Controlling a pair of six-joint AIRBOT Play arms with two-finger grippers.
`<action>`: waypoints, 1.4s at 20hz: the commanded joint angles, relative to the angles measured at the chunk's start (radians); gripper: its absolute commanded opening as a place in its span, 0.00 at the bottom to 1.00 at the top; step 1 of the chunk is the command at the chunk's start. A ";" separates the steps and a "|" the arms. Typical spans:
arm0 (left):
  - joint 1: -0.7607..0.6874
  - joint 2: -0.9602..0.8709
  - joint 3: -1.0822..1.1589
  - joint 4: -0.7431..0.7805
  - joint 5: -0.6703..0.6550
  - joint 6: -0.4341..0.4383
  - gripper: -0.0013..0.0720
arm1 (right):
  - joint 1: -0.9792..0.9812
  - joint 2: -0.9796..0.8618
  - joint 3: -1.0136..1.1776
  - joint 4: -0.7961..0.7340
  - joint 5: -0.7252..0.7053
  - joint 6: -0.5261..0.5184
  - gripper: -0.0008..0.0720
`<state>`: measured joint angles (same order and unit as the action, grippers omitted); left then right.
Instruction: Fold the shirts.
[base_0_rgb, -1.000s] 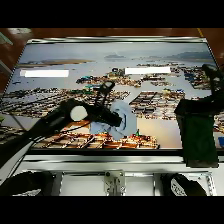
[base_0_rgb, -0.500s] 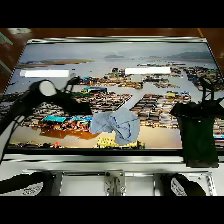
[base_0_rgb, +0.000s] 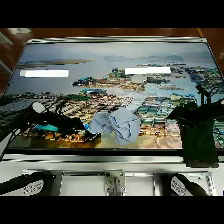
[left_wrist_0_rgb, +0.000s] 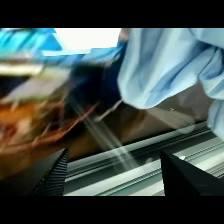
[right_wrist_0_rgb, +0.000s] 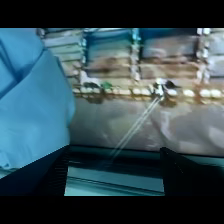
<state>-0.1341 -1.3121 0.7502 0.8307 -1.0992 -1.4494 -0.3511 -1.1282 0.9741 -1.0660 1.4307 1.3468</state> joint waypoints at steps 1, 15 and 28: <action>-0.074 -0.054 -0.065 -0.214 0.179 0.078 0.95 | -0.006 -0.082 0.000 0.139 0.026 -0.036 0.93; -0.158 -0.106 -0.064 -0.315 0.344 0.141 0.07 | 0.322 -0.214 -0.116 0.259 -0.272 -0.001 0.95; -0.117 0.033 0.079 0.003 0.324 0.048 0.07 | 0.331 -0.230 -0.032 0.459 -0.230 -0.145 0.09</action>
<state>-0.2733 -1.3422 0.7540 0.6388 -0.7673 -1.3144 0.0277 -1.4239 0.8940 -0.6189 1.1294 1.2758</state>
